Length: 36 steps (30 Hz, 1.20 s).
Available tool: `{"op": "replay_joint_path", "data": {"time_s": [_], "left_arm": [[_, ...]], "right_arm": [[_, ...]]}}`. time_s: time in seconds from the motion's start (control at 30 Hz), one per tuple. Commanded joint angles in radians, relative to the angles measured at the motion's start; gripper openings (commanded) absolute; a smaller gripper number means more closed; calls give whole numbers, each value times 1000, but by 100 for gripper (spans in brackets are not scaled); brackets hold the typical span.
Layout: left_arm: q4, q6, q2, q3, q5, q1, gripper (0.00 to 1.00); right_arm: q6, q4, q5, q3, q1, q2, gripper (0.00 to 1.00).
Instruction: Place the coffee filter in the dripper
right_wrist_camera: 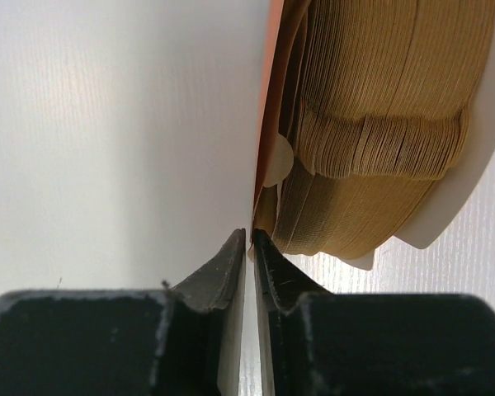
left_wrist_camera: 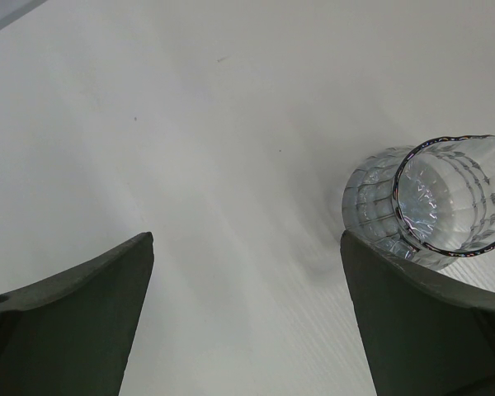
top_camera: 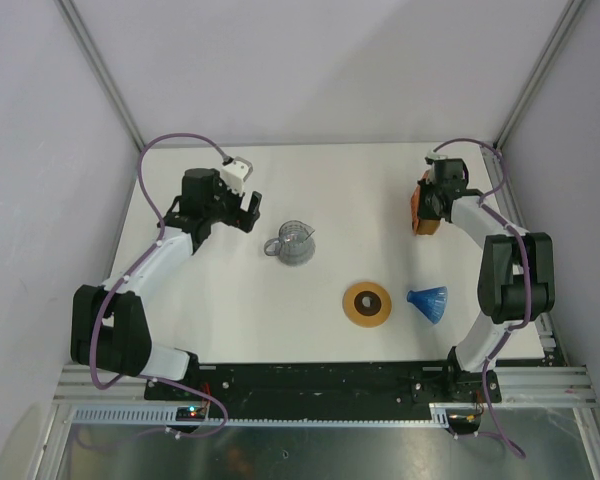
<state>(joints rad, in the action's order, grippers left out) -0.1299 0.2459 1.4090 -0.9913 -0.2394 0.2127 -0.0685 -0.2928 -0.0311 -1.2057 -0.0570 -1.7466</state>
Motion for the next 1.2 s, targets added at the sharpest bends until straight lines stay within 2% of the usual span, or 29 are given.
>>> {"op": "replay_joint_path", "data": {"time_s": [0.0, 0.13, 0.2, 0.83, 1.17], "left_arm": [[18, 11, -19, -1, -10, -6, 100], [17, 11, -20, -1, -11, -7, 100], [17, 11, -20, -1, -11, -7, 100], [17, 15, -22, -6, -13, -7, 100], [18, 20, -41, 2, -12, -6, 100]], "right_arm": [[12, 20, 7, -40, 3, 11, 11], [12, 15, 5, -41, 4, 10, 2], [13, 9, 7, -41, 4, 13, 1], [-11, -118, 31, -41, -14, 166, 0], [-17, -99, 17, -41, -36, 104, 0]]}}
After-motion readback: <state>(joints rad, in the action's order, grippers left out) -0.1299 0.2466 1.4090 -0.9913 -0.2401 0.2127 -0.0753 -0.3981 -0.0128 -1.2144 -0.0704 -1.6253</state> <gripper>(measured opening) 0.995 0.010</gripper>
